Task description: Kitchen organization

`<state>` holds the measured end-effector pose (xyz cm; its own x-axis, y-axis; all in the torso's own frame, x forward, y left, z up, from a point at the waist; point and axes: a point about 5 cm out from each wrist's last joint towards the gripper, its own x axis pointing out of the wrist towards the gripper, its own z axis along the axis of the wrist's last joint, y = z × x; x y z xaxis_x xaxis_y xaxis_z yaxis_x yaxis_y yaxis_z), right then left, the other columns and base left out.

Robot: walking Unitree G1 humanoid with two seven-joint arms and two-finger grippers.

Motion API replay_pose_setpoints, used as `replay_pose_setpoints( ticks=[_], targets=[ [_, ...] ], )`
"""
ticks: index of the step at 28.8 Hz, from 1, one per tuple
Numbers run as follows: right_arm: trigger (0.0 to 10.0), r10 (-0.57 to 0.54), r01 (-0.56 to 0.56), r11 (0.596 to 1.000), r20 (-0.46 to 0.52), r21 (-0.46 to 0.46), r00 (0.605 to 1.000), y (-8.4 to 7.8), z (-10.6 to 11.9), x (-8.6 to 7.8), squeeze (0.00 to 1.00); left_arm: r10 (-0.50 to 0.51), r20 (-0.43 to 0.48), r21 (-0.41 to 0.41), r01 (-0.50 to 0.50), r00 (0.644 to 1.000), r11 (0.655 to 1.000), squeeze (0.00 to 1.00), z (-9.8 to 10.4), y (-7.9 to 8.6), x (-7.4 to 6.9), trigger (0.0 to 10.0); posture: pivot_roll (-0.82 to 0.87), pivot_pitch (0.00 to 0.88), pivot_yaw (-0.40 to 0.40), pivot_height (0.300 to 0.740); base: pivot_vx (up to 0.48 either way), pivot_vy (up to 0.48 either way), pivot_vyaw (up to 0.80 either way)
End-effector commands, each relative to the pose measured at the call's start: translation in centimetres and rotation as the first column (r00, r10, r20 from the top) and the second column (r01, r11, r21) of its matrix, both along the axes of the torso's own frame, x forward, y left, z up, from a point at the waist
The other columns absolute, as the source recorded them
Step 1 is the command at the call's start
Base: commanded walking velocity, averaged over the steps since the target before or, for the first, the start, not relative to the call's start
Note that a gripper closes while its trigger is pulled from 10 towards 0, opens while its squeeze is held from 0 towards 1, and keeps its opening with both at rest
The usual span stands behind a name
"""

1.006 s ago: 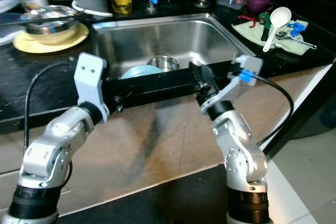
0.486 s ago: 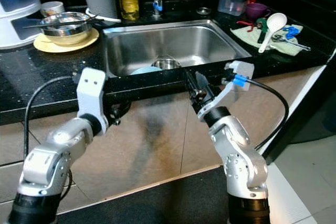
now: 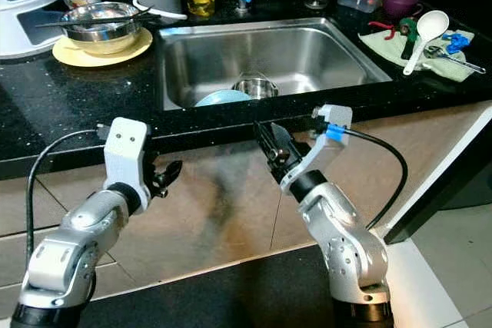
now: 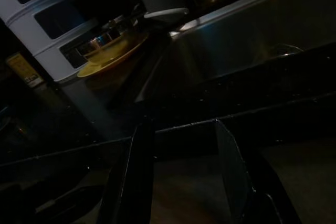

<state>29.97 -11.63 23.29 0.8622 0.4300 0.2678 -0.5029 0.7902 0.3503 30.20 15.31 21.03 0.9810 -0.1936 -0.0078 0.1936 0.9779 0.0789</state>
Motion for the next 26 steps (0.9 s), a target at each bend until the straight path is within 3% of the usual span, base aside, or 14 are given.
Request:
replay_pose_setpoints(
  ticks=[1,15,26],
  targets=[
    [10.0,0.008,-0.008,1.000,0.001,0.005,1.000,0.1,-0.1,-0.3,0.00,-0.020,0.028,0.007,0.020,0.999,1.000,0.00,0.4,-0.4,-0.2,10.0,-0.09,0.192,-0.034,0.740,0.000,0.000,0.00],
    [10.0,0.001,-0.001,1.000,0.018,0.015,1.000,0.1,0.3,-0.3,0.00,-0.060,0.112,0.023,0.058,0.992,0.998,0.00,3.0,-0.9,0.2,10.0,-0.09,0.192,-0.034,0.740,0.000,0.270,0.00],
    [10.0,-0.002,0.001,1.000,0.029,0.012,1.000,0.1,0.6,-0.1,0.00,-0.066,0.120,0.026,0.064,0.991,0.998,0.00,3.4,-0.9,0.3,10.0,-0.07,0.180,-0.026,0.740,0.000,0.327,0.00]
  ],
)
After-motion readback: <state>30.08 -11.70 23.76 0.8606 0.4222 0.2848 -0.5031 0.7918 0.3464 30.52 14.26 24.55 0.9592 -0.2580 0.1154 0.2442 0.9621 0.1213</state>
